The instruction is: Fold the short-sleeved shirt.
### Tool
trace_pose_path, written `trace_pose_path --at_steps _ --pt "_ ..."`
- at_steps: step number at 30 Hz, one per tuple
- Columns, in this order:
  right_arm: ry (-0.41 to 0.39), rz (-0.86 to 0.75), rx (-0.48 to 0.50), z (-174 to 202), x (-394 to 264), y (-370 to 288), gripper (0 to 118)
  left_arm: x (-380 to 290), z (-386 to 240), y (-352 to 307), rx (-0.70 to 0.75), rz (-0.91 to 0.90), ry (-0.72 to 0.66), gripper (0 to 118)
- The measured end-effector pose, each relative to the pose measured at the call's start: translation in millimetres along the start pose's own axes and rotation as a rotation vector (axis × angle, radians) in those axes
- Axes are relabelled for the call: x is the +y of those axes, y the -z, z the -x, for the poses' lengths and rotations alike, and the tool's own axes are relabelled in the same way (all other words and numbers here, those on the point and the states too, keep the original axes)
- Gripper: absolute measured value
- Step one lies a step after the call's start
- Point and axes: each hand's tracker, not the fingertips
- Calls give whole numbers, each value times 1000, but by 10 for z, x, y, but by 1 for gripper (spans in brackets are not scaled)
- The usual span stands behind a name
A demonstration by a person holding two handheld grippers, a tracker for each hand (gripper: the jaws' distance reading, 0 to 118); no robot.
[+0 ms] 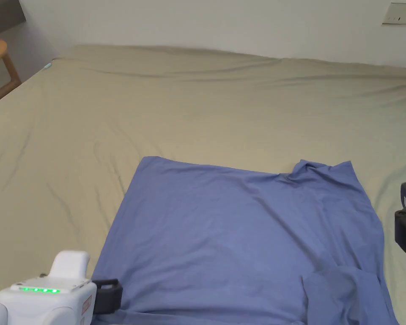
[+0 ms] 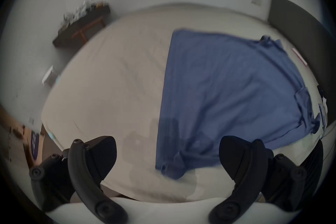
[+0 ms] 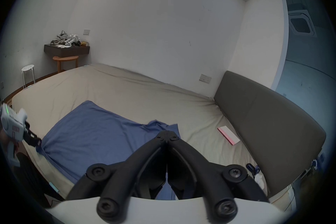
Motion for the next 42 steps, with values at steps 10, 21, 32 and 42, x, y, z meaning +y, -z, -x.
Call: trace_pose_path --at_steps 10,21,32,42 --pt "43 91 -32 -111 -184 66 2 -178 -68 337 -125 95 -42 7" --pt "138 607 82 -343 -1512 391 75 0 -225 -244 -75 -110 37 7" --pt "181 724 180 -160 -2247 568 86 -122 -239 -187 -44 -60 43 7" --pt "138 655 252 -142 -2237 649 9 -79 -264 -124 -31 -46 30 7"
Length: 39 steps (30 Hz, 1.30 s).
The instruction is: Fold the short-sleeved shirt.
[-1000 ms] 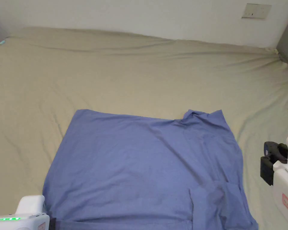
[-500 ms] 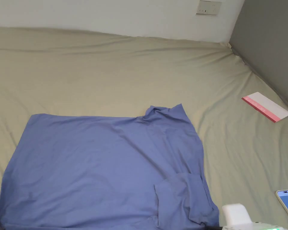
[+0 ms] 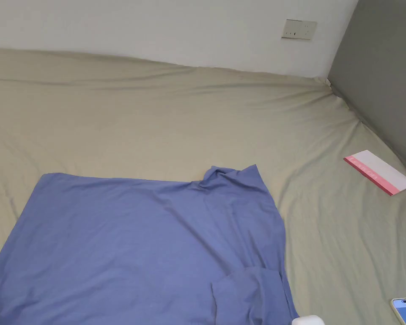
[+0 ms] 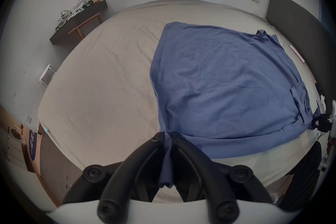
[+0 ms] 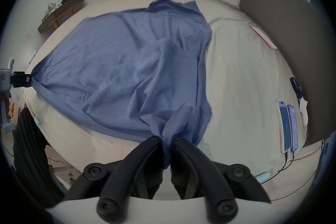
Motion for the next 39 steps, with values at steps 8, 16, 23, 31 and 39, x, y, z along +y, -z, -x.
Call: trace_pose_path --at_steps 8,16,23,31,39 --pt "150 -254 93 -265 262 -480 9 317 96 -235 -62 -140 -104 7" --pt "107 -248 9 -288 944 -268 9 903 6 -36 -79 -186 -98 7" --pt "79 -81 -65 -328 1444 523 9 1345 -76 674 -89 -39 -77 7" --pt "66 -2 -100 -266 1606 1100 9 1469 -43 1344 -90 87 -92 7" --pt "114 -112 -249 -225 1766 907 75 1608 -22 1066 -71 -34 -180 63"
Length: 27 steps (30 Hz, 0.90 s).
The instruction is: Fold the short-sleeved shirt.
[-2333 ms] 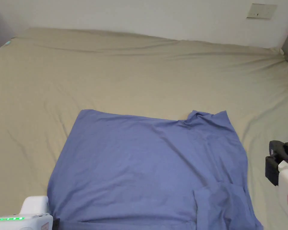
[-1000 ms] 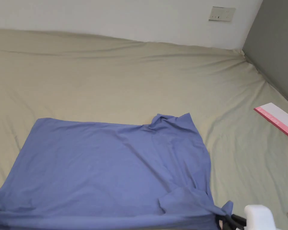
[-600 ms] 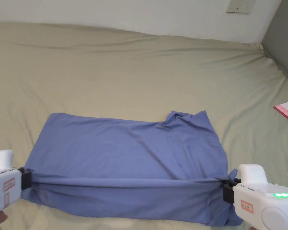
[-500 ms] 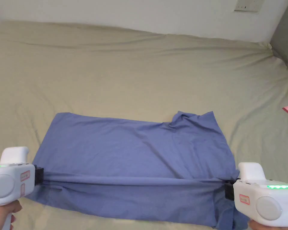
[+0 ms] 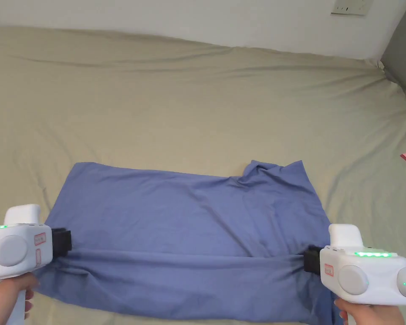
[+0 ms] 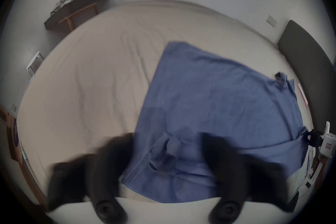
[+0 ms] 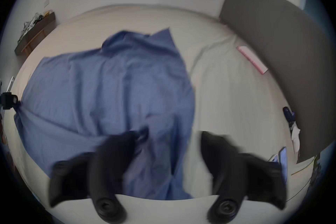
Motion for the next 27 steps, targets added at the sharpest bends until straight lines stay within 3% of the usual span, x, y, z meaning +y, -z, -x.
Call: trace_pose_path --at_steps 1,2,4,12,13,15,16,17,18,19,21,27 --pt "26 -38 28 -77 46 -83 95 27 9 -79 -13 -30 -6 97" --pt "57 -86 51 -114 122 -222 105 57 17 -188 -41 -73 -18 118" --pt "68 -167 57 -139 280 -505 105 139 15 -465 -72 -192 -30 111" --pt "-22 -602 83 135 678 -2086 105 122 -436 -1850 -107 -644 50 109" --pt "-35 -625 86 192 678 -2221 104 89 -493 -1972 -96 -678 67 104" --pt "-57 -668 112 318 643 -2455 89 55 -580 -2176 -40 -768 150 71" --pt "-67 -676 113 358 618 -2525 73 29 -627 -2234 -25 -784 167 52" --pt "-78 -687 124 399 592 -2576 41 2 -676 -2289 -13 -793 187 31" --pt "-86 -694 122 450 562 -2617 18 -64 -713 -2277 -66 -714 117 22" --pt "-95 -705 115 499 530 -2646 7 -78 -725 -2276 -71 -724 127 18" --pt "-117 -724 99 618 472 -2703 2 -101 -794 -2301 -50 -733 171 1" --pt "-156 -695 92 625 417 -2639 2 -148 -951 -2422 -1 -784 277 0"
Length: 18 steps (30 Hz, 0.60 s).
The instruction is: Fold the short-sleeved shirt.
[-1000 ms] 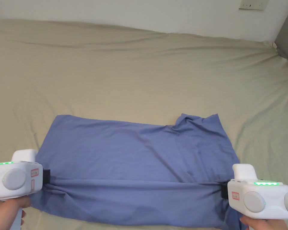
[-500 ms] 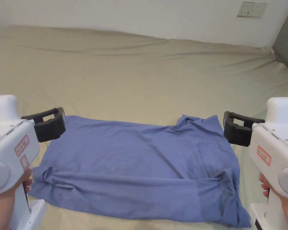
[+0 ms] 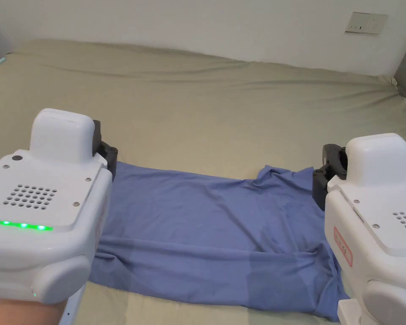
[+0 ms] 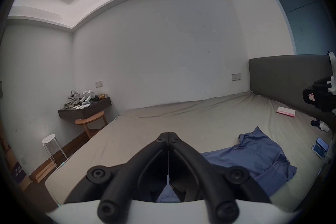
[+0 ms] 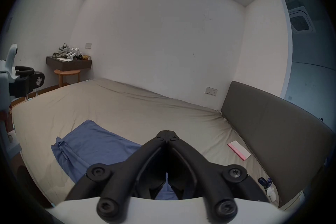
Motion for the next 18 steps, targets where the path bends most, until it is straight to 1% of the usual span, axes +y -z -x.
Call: trace_pose_path --at_steps 4,7,9,11,12,13,14,15,16,18 --pt "0 9 -12 -72 -71 41 2 -124 37 159 -10 53 -10 0" --pt "10 26 -19 -143 -150 71 2 -448 111 387 -24 200 -27 0" --pt "9 50 -29 -191 -229 95 2 -775 228 590 -44 332 -65 0" --pt "12 78 -29 -239 -324 107 2 -1122 323 769 -28 460 -93 2" --pt "12 95 -30 -269 -376 119 2 -1316 394 857 -16 514 -102 14" --pt "10 112 -31 -295 -420 132 2 -1473 444 930 -14 558 -118 37" --pt "3 133 -36 -304 -471 123 2 -1643 501 1028 -7 628 -131 78" --pt "-5 149 -43 -333 -526 135 2 -1807 557 1133 -2 689 -155 105" --pt "-13 165 -50 -361 -575 147 2 -1938 600 1216 -1 744 -174 116" --pt "-22 202 -59 -401 -667 154 2 -2162 655 1339 32 780 -200 116"
